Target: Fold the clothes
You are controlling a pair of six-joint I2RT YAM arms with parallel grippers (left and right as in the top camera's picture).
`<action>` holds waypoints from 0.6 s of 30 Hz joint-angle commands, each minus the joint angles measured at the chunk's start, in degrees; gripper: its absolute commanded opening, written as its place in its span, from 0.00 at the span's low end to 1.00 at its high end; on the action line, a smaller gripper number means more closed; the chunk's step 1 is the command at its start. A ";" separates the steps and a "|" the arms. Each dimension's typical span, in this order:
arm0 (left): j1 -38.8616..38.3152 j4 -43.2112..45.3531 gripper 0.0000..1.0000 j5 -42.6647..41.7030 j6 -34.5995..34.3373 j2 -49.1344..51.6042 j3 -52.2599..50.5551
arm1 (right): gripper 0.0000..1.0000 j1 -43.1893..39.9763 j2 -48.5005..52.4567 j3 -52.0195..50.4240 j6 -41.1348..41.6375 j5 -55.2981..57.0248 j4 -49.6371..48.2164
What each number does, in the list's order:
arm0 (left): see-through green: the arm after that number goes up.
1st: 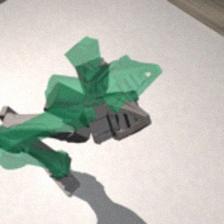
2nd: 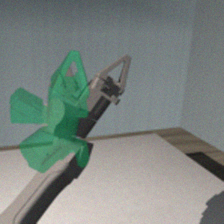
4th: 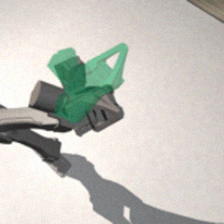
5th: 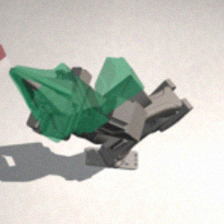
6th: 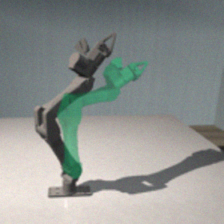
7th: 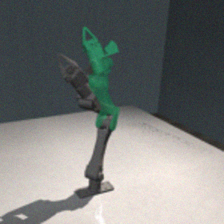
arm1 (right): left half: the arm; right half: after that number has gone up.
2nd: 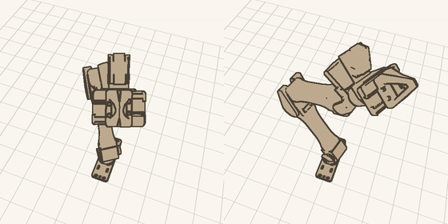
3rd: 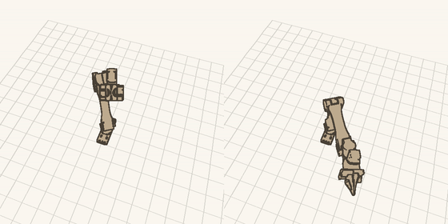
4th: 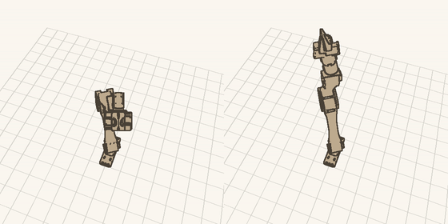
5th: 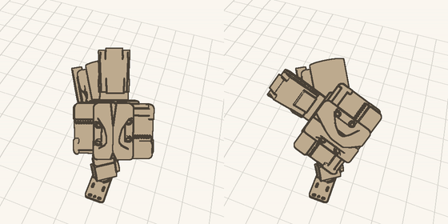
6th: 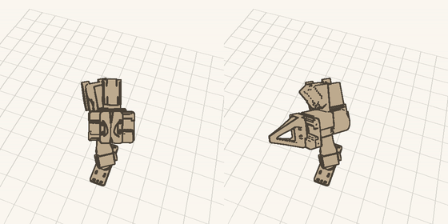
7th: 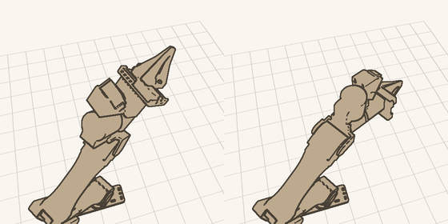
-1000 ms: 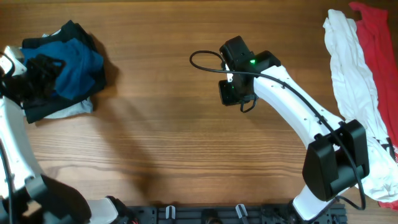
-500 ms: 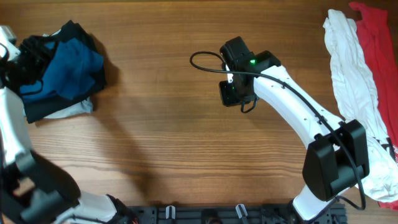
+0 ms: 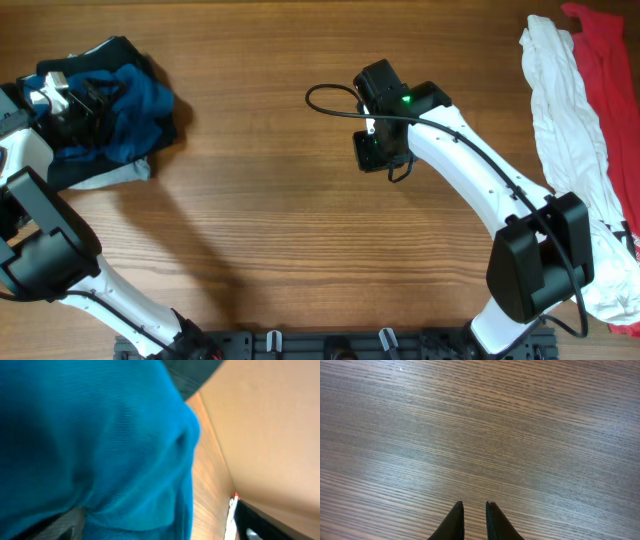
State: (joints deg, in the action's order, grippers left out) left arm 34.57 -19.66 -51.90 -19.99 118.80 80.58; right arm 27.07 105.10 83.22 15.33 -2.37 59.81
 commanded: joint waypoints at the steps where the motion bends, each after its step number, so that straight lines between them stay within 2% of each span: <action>1: -0.52 2.93 1.00 2.05 3.06 -3.87 -0.28 | 0.16 0.17 -0.07 -0.04 -0.31 1.33 0.50; 8: -2.16 1.95 0.99 2.97 3.32 -22.43 -0.28 | 0.17 0.17 -0.07 -0.02 0.48 0.59 -0.68; 12: -6.75 -2.21 1.00 8.61 3.74 -29.64 -0.28 | 0.18 0.15 -0.09 -0.02 1.40 -3.34 -3.37; 15: -12.22 -6.47 0.99 13.31 4.92 -32.24 -0.28 | 0.26 0.04 -0.17 0.09 2.12 -6.93 -5.99; 17: -16.90 -9.22 1.00 16.13 5.66 -32.92 -0.28 | 0.41 -0.55 -0.28 0.24 2.89 -8.70 -7.34; 18: -19.96 -10.91 1.00 17.86 6.16 -32.98 -0.28 | 0.44 -1.27 -0.46 0.50 2.89 -10.27 -8.09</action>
State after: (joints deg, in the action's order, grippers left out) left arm 21.87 -27.22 -41.56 -16.69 85.38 80.64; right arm 26.96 105.10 83.22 16.84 -6.92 53.21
